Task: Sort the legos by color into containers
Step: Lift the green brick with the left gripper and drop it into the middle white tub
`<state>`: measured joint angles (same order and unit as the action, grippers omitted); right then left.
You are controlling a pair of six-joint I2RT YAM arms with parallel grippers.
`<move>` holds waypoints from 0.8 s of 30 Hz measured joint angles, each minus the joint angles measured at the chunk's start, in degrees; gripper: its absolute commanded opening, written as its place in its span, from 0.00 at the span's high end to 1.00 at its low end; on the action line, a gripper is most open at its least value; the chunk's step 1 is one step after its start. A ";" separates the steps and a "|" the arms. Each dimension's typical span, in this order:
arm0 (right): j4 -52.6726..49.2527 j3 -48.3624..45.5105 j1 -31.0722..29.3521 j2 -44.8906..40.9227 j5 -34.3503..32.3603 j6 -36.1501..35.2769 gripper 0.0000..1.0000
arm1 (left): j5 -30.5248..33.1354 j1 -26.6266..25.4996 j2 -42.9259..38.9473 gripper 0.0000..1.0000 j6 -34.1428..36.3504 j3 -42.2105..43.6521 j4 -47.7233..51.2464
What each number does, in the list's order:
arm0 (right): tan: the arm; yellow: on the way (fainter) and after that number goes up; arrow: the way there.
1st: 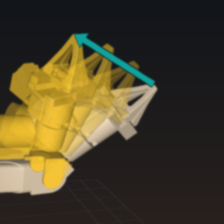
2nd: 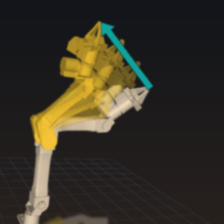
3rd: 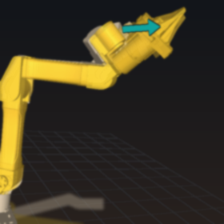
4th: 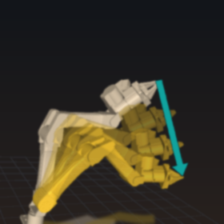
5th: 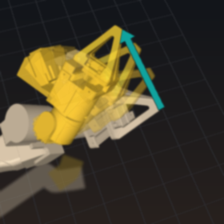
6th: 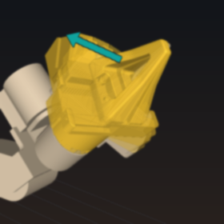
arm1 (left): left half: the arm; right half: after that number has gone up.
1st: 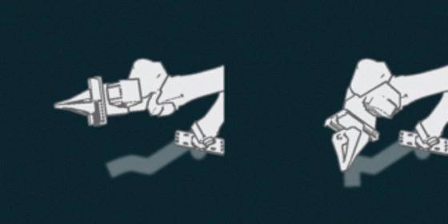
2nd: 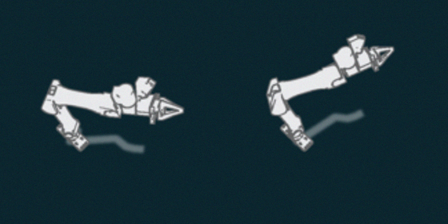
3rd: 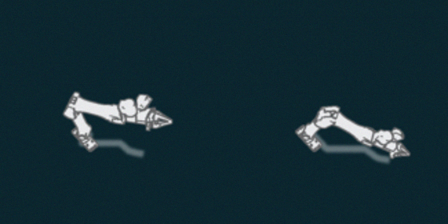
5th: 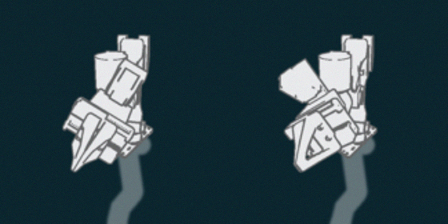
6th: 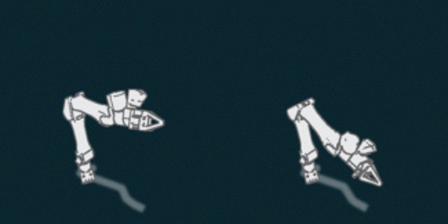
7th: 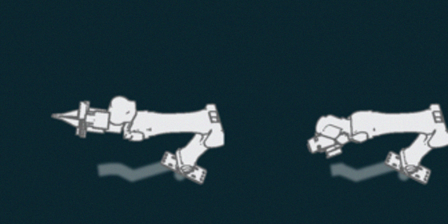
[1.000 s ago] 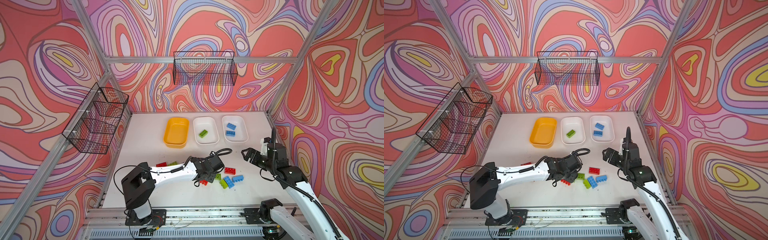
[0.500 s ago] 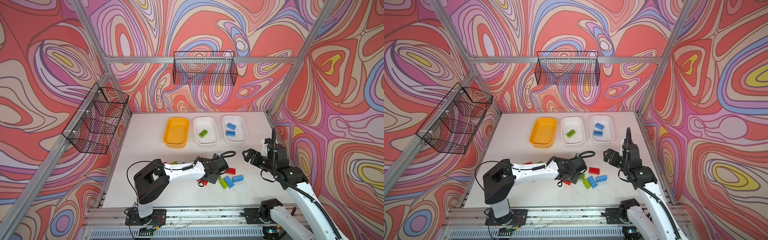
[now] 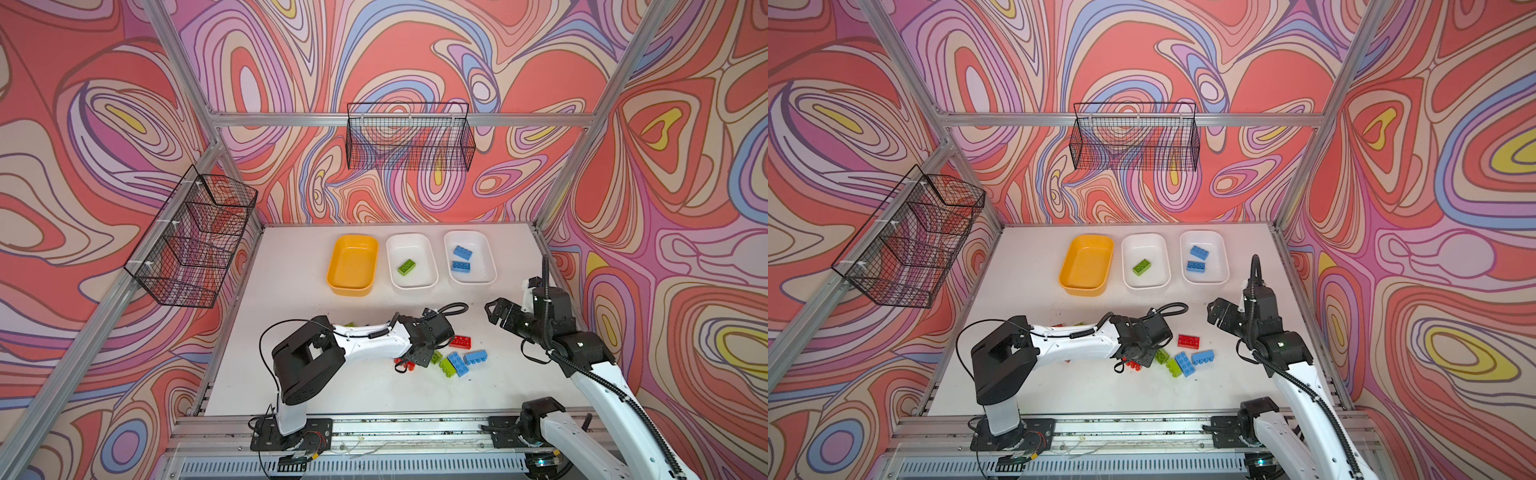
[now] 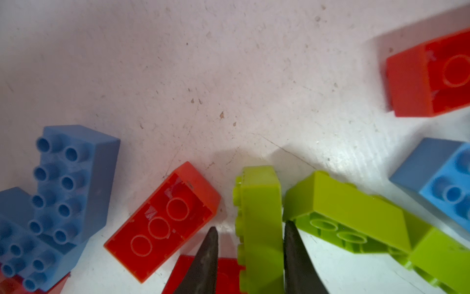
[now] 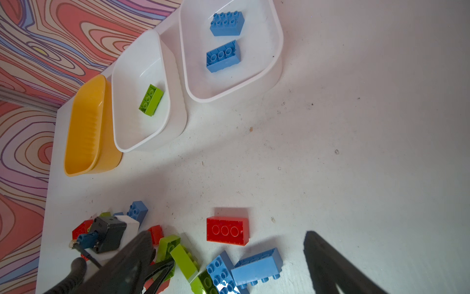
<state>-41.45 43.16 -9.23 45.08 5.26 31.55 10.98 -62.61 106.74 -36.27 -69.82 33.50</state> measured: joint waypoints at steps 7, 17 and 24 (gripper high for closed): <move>-0.13 0.00 -0.02 0.63 -0.26 0.04 0.02 | -1.40 0.79 0.81 0.73 0.02 0.24 -1.60; -0.13 0.00 -0.02 0.85 -0.42 0.04 0.02 | -2.43 1.49 2.05 0.89 0.04 0.11 -2.67; -0.09 0.00 -0.11 0.85 -0.39 0.02 0.02 | -1.68 2.91 2.89 0.93 1.64 -2.78 -0.37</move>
<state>-41.54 43.16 -9.34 45.93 4.86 31.57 9.30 -59.70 109.62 -34.63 -72.60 33.12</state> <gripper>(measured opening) 0.983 0.157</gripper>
